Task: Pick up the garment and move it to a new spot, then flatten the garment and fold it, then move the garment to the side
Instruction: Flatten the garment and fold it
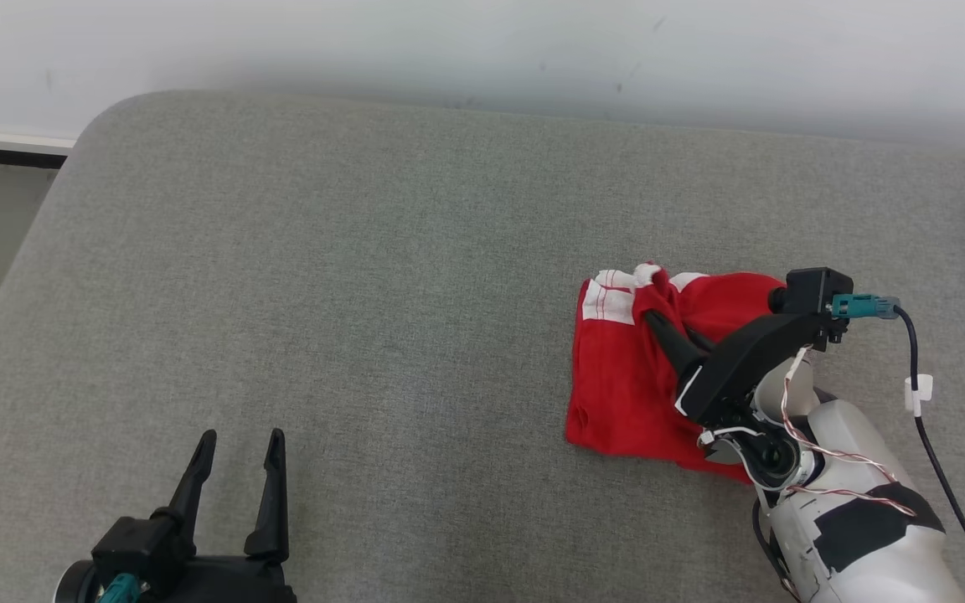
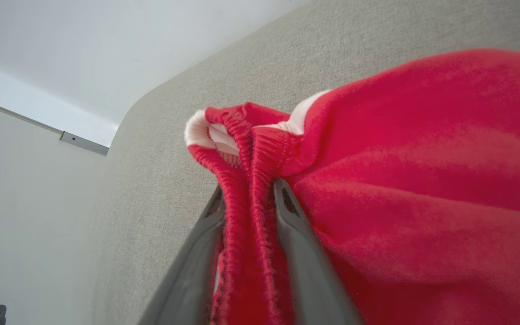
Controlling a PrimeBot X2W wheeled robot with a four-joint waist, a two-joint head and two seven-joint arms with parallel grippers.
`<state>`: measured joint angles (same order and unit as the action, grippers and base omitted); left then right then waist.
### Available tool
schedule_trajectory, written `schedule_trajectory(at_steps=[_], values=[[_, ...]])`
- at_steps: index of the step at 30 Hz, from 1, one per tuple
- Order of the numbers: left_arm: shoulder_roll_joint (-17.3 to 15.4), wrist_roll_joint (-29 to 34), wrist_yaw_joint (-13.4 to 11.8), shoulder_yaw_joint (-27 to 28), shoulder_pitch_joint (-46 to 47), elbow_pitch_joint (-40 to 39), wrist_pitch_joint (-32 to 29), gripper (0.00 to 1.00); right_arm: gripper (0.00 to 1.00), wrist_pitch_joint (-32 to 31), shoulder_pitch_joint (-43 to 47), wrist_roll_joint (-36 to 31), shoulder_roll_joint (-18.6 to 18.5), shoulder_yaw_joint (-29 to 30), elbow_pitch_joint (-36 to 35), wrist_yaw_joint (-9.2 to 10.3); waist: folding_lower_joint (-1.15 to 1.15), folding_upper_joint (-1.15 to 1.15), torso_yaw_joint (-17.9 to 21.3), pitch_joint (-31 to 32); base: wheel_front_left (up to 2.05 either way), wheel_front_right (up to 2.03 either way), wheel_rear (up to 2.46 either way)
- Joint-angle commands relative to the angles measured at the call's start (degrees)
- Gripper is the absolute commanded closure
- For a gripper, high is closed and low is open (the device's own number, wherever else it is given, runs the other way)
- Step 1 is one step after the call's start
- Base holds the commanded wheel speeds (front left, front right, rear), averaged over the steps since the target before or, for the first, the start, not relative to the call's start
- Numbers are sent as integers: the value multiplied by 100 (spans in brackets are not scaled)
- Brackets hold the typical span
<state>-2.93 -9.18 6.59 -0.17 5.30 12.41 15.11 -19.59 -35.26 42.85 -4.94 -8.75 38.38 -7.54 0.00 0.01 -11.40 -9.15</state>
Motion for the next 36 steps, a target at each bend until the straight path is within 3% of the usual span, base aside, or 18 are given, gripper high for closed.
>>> schedule_trajectory(at_steps=[1,5,18,25,36], values=[[4,-17,-22,-7,41,17,1,0,0,83,-49,-32,32,-6,43,15,0,-1,-14,-3,0,0,0],[4,-20,-67,13,-16,13,1,0,0,479,-47,-225,-23,-83,-51,15,0,-1,58,69,0,0,0],[-23,168,-63,520,-157,-174,1,0,0,2556,894,-1011,-877,-578,-1525,15,0,-1,731,301,0,0,0],[-49,247,-94,748,-225,-298,1,0,0,3245,1557,-1489,-913,-420,-2092,15,0,-1,1064,385,0,0,0],[-58,383,-64,794,-331,-324,0,0,0,3448,2789,-2231,-670,114,-3096,15,0,-1,1138,527,0,0,0]])
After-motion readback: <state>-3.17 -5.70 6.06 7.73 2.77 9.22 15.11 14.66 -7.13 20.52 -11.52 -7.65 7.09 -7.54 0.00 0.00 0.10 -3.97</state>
